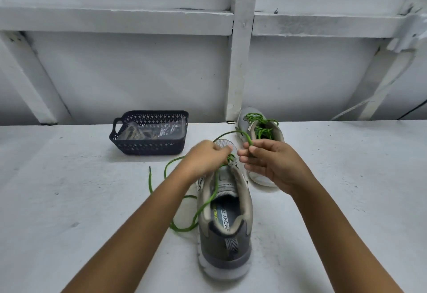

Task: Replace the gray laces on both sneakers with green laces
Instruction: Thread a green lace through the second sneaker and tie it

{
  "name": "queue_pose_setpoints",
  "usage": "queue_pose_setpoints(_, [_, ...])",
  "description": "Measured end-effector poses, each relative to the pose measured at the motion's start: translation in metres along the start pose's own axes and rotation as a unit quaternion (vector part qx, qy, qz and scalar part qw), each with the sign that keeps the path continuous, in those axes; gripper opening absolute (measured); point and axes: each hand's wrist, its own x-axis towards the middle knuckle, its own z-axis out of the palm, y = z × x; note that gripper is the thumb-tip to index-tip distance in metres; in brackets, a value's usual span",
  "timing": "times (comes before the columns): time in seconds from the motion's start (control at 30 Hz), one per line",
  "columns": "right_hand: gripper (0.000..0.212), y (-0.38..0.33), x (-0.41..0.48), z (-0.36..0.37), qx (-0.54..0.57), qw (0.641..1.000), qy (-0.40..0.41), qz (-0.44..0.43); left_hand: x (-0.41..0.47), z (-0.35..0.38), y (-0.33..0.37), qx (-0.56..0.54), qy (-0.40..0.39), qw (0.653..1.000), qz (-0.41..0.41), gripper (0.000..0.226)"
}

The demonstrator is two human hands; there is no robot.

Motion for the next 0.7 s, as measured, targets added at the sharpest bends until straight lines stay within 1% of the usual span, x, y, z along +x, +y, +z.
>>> queue_pose_setpoints(0.07, [0.016,0.012,0.005,0.001,-0.052,0.998,0.043,-0.006,-0.004,0.010,0.001,0.042,-0.014,0.999,0.002,0.052])
queue_pose_setpoints(0.13, [0.014,0.023,0.009,0.004,-0.105,0.991,0.083,-0.016,-0.004,0.015,0.001,0.041,-0.021,0.999,0.002,0.051])
queue_pose_setpoints(0.17, [0.014,0.028,0.011,0.005,-0.121,0.987,0.101,-0.024,-0.003,0.016,-0.001,0.016,-0.025,1.000,0.003,0.047])
queue_pose_setpoints(0.2, [0.014,0.031,0.012,0.006,-0.126,0.985,0.115,-0.033,-0.001,0.017,-0.003,-0.036,-0.028,0.999,0.006,0.040])
queue_pose_setpoints(0.27, [0.013,0.037,0.014,0.009,-0.108,0.984,0.132,-0.046,0.000,0.021,-0.009,-0.180,-0.031,0.983,0.003,0.023])
queue_pose_setpoints(0.3, [0.014,0.039,0.015,0.011,-0.090,0.985,0.138,-0.049,0.001,0.023,-0.011,-0.235,-0.028,0.972,-0.007,0.021])
queue_pose_setpoints(0.37, [0.017,0.044,0.019,0.012,-0.064,0.985,0.154,-0.051,0.001,0.026,-0.014,-0.294,-0.018,0.955,-0.024,0.023])
queue_pose_setpoints(0.47, [0.017,0.049,0.023,0.013,-0.073,0.980,0.173,-0.059,0.003,0.030,-0.015,-0.349,-0.015,0.936,-0.028,0.025])
queue_pose_setpoints(0.53, [0.019,0.052,0.025,0.014,-0.081,0.978,0.176,-0.070,0.005,0.031,-0.017,-0.360,-0.013,0.933,-0.031,0.025])
queue_pose_setpoints(0.6, [0.020,0.055,0.026,0.014,-0.095,0.976,0.178,-0.081,0.005,0.032,-0.018,-0.367,-0.018,0.929,-0.027,0.020])
queue_pose_setpoints(0.7, [0.021,0.059,0.028,0.014,-0.117,0.972,0.183,-0.094,0.007,0.033,-0.020,-0.375,-0.018,0.926,-0.029,0.020])
